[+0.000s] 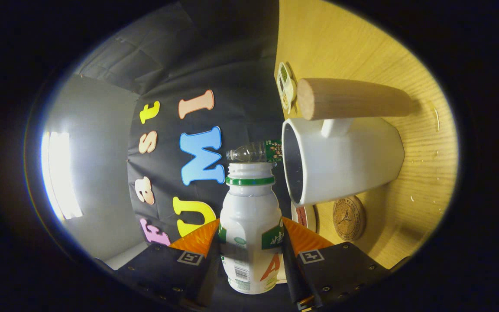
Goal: Take the bottle from table, then pour the juice into the cup, finally place the bottle on the coaster
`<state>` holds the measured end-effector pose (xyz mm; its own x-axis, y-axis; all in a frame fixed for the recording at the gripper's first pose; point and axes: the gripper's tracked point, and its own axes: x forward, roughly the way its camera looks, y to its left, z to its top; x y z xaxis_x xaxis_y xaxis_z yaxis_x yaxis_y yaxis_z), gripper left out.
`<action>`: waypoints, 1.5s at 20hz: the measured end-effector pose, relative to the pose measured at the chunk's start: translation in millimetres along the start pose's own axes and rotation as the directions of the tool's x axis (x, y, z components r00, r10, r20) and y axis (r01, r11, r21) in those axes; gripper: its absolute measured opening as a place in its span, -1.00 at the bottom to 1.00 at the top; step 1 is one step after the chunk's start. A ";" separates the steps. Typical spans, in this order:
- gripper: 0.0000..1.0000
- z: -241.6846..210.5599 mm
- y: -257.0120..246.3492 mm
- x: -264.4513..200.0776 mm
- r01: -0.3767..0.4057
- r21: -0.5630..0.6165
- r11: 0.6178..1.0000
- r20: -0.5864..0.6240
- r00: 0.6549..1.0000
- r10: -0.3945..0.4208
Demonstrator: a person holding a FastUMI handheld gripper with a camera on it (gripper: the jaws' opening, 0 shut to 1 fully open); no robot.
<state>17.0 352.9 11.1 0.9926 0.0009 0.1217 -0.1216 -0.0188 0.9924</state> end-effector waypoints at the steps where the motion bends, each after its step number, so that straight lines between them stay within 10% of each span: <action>1: 0.31 0.8 -3.7 0.7 0.016 -0.044 0.999 -0.002 1.000 -0.016; 15: 0.31 -7.2 1.8 3.9 0.049 -0.497 0.867 0.006 0.999 -0.053; 20: 0.32 -11.2 -0.7 9.5 0.093 -0.686 0.721 0.027 0.994 -0.102; 24: 0.31 -33.9 5.3 17.0 0.052 -0.729 0.683 -0.021 0.995 -0.097; 30: 0.32 -41.0 -4.7 26.5 0.101 -0.911 0.400 0.036 0.986 -0.165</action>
<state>43.8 393.9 10.4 0.9985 -0.0325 -0.0441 0.0482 0.9034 0.4262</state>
